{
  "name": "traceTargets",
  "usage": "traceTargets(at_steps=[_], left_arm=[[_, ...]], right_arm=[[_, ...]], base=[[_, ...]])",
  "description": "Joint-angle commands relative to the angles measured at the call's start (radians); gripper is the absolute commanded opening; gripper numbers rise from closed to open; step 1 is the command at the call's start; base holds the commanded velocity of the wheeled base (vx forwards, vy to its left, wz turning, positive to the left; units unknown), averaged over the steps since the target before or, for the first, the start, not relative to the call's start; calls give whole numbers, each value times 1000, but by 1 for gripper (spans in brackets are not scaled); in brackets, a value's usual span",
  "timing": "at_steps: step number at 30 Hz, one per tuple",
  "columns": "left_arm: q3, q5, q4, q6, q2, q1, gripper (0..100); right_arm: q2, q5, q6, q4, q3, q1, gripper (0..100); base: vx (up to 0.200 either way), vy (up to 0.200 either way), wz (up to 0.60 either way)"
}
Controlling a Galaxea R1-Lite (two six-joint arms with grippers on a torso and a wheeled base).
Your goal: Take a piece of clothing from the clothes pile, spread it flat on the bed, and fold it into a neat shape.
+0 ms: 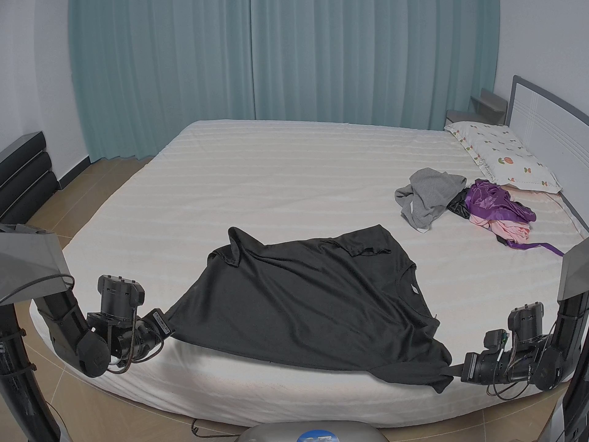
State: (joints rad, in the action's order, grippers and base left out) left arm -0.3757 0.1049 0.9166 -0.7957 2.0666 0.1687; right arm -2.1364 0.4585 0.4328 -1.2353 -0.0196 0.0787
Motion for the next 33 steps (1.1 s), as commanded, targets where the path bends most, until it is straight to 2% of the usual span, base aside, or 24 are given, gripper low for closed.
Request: traceTargets(at_steps=[1,5,6,10,12,14,17,28,31,32,33], left_arm=[[12,-1,-7,15,-3,3,0],[34,-1,-8,46,1,12,0],[34,-1,-8,47,1,12,0],[35,-1,-8,53,6,21,0],[41,-1,-8,53,7,23,0],[43,-1,-8,53,7,26,0],[43,-1,-8,53,9,28,0],[47,-1,-45,82,6,26,0],[57,2,-104,130,-14,15,0],[64,2,-128,164,-33,-2,0],[66,4,-130,165,-34,-3,0]], right_arm=[[59,3,-92,100,20,-7,0],[16,-3,-158,103,20,-45,0],[15,-3,-161,102,20,-47,100],[-33,-1,-174,30,17,-53,100],[-86,-8,-172,-56,0,-54,100],[-100,-9,-172,-70,-8,-54,100],[-186,-41,-172,-128,-72,-45,100],[-247,-116,-164,-70,-306,-28,100],[-234,-127,-86,-26,-379,-36,100],[-232,-130,-32,20,-425,-33,100],[-231,-130,-31,23,-428,-33,100]], base=[[0,0,0],[0,0,0],[0,0,0],[0,0,0],[0,0,0],[0,0,0],[0,0,0],[0,0,0],[0,0,0],[0,0,0],[0,0,0]])
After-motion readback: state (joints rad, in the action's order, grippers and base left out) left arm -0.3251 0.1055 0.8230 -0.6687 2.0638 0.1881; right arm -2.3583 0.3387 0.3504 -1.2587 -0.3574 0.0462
